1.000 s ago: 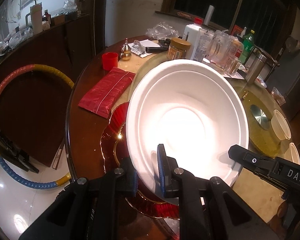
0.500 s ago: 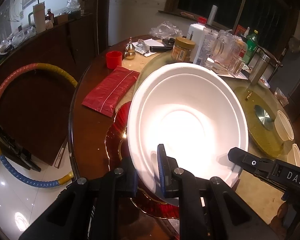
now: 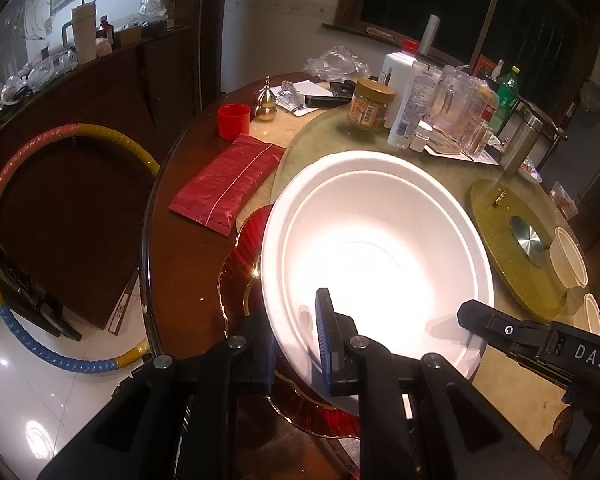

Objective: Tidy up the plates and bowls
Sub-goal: 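Lower the second foam bowl into the first foam bowl on the stack, then open both grippers and withdraw from the nested foam bowls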

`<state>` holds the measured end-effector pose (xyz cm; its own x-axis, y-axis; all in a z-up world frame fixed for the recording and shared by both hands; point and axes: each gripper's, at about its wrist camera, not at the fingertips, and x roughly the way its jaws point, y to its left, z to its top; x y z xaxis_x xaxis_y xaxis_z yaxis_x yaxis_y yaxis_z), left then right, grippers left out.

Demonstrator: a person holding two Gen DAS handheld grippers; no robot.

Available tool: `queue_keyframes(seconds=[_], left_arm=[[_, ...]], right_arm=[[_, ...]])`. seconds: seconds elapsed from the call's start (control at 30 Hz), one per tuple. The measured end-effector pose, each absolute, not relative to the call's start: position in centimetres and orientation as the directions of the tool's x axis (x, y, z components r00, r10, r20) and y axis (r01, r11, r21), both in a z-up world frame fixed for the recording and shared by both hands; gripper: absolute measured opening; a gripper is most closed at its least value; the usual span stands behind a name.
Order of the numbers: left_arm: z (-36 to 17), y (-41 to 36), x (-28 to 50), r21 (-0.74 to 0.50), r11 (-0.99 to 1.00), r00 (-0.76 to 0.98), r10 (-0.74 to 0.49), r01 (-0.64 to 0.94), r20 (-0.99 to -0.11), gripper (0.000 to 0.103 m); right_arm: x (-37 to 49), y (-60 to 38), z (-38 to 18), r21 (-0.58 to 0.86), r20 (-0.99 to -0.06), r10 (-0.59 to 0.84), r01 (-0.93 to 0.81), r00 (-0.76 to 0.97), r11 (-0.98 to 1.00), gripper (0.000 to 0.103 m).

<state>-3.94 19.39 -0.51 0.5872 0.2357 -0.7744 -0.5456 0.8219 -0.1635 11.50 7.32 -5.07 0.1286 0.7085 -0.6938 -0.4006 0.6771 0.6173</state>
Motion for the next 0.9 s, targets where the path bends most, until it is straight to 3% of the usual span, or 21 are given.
queue_keyframes(seconds=[0.43, 0.47, 0.53, 0.57, 0.7, 0.9], left_arm=[[0.0, 19.7, -4.3, -0.161, 0.812, 0.597, 0.262, -0.561, -0.758, 0.027], [0.0, 19.7, -4.3, -0.164, 0.812, 0.599, 0.261, -0.561, -0.757, 0.030], [0.1, 19.7, -4.5, -0.173, 0.809, 0.608, 0.262, -0.561, -0.750, 0.048], [0.2, 19.8, -4.6, -0.178, 0.808, 0.614, 0.263, -0.562, -0.745, 0.050], [0.8, 19.8, -5.0, -0.180, 0.804, 0.627, 0.278, -0.566, -0.727, 0.051], [1.7, 19.7, -5.5, -0.202, 0.798, 0.661, 0.296, -0.568, -0.690, 0.067]], right_arm=[[11.6, 7.6, -4.7, 0.604, -0.697, 0.704, -0.417, 0.138, 0.679, 0.013], [11.6, 7.6, -4.8, 0.603, -0.699, 0.702, -0.415, 0.138, 0.681, 0.016], [11.6, 7.6, -4.8, 0.606, -0.698, 0.703, -0.411, 0.134, 0.681, 0.038], [11.5, 7.5, -4.7, 0.610, -0.694, 0.706, -0.407, 0.139, 0.680, 0.051], [11.6, 7.0, -4.5, 0.608, -0.690, 0.706, -0.401, 0.159, 0.685, 0.052], [11.9, 5.5, -4.4, 0.625, -0.673, 0.715, -0.373, 0.188, 0.686, 0.052]])
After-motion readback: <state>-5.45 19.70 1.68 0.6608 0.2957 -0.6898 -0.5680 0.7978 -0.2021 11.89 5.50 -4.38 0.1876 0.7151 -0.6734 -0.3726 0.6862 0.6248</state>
